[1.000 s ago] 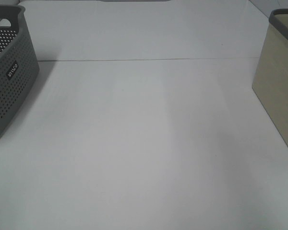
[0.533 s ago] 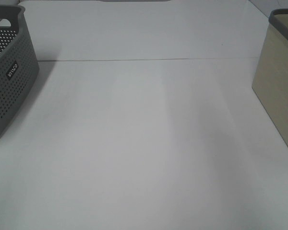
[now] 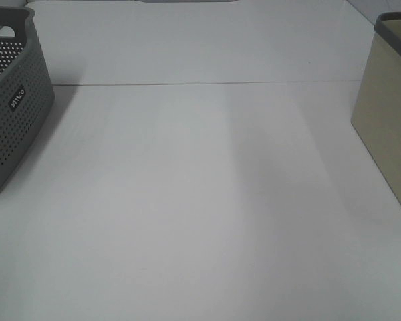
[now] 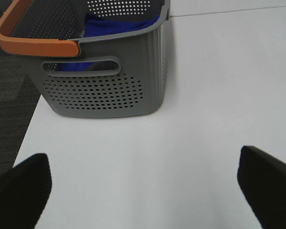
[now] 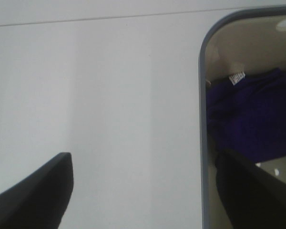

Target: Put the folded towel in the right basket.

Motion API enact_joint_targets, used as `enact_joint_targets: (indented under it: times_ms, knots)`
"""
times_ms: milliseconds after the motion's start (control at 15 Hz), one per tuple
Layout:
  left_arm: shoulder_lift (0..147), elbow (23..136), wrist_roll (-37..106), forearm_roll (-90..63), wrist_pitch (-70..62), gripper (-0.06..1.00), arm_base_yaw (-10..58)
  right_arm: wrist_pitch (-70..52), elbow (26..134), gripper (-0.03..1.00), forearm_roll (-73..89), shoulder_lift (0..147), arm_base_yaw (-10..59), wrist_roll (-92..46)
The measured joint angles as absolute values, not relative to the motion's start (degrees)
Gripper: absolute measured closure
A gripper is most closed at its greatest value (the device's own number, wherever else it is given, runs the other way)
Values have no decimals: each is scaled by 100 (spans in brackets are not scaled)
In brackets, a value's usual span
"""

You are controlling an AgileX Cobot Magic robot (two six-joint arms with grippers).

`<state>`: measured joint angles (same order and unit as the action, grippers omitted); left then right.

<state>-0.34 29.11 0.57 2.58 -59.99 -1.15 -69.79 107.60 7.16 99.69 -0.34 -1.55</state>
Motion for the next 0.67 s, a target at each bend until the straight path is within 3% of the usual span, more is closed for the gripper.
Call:
enact_joint_targets:
  times_ms: [67, 133, 333, 667]
  knots:
    - [-34, 2911, 57, 258, -5999, -5, -115, -6967, 10227, 18, 716, 9442, -34, -166]
    - [-34, 2911, 57, 258, -5999, -5, -115, -6830, 8732, 18, 716, 8182, -34, -166]
    - [-34, 2911, 57, 258, -5999, -5, -115, -6033, 6348, 19, 768, 5861, -34, -166]
    - [-34, 2911, 57, 258, -5993, -5, -115, -6240, 4154, 19, 676, 3002, -34, -166]
